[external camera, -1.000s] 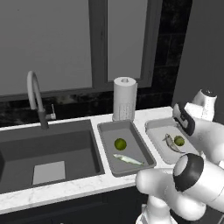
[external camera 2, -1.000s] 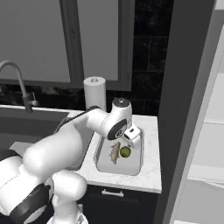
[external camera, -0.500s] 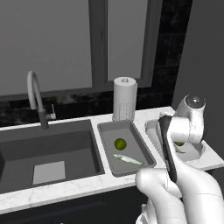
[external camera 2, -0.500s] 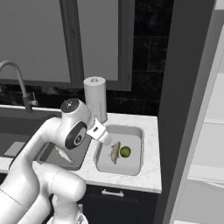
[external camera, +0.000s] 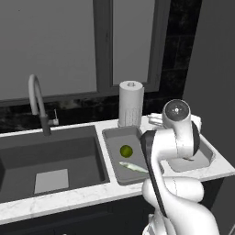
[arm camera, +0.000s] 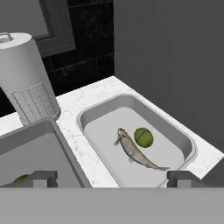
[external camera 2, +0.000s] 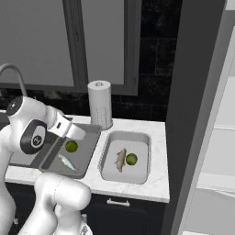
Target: Place one lime and one fish in each tupperware on the nearby counter, to pack two identical lunches.
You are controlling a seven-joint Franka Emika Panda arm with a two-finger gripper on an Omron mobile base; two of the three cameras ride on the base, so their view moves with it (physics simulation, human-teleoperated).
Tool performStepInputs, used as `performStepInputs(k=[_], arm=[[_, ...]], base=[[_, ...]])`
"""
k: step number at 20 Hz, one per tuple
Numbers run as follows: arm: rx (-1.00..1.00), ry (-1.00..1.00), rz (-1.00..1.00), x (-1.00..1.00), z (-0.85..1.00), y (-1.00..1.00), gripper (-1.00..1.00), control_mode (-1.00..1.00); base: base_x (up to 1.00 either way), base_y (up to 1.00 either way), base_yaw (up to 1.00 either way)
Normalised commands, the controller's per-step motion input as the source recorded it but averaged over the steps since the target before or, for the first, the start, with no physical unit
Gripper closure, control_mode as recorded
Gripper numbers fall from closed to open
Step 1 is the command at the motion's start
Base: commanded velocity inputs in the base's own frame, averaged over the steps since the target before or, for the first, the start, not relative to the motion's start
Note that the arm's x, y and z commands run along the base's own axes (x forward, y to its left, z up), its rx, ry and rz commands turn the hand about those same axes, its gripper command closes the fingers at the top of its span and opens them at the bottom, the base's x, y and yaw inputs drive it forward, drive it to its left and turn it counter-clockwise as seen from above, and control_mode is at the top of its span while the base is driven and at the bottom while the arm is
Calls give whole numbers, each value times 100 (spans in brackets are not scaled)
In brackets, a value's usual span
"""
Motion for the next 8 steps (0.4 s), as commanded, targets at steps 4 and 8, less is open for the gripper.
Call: performStepInputs(k=[4,8], arm=[[-3,-8,0,-5,6,3,-100,-100],[0,0,0,0,0,0,-100,-100]], base=[[0,0,0],[0,0,0]])
